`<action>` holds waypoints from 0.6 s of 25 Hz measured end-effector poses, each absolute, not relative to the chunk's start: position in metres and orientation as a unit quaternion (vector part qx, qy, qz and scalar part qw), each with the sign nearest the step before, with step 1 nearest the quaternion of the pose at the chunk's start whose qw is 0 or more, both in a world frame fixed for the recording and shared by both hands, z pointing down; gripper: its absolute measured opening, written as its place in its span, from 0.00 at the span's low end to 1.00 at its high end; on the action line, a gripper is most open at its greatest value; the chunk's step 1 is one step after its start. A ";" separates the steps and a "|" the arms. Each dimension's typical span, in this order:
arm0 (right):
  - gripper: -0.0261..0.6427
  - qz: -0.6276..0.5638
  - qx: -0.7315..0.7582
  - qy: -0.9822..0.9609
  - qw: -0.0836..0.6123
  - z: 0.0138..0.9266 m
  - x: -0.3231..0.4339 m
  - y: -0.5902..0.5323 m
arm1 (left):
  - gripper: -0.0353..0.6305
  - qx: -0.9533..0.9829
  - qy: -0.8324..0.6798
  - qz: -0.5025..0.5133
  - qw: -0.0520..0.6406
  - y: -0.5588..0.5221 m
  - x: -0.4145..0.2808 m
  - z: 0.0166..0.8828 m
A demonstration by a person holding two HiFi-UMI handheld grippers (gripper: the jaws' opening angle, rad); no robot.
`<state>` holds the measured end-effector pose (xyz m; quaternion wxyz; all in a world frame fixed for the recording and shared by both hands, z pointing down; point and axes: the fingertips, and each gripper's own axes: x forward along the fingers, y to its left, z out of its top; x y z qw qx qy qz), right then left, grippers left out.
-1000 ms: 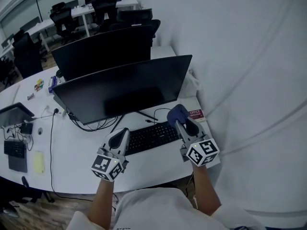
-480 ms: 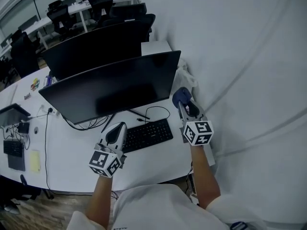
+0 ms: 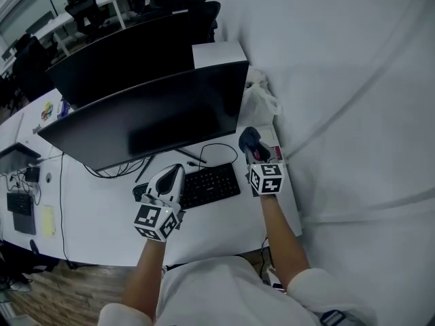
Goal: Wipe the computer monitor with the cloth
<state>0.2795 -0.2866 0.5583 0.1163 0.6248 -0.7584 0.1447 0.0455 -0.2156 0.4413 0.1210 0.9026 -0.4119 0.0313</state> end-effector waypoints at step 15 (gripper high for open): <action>0.22 0.176 0.601 -0.769 0.125 0.633 0.286 -0.338 | 0.06 0.900 -0.408 0.086 0.130 -0.225 0.102 0.475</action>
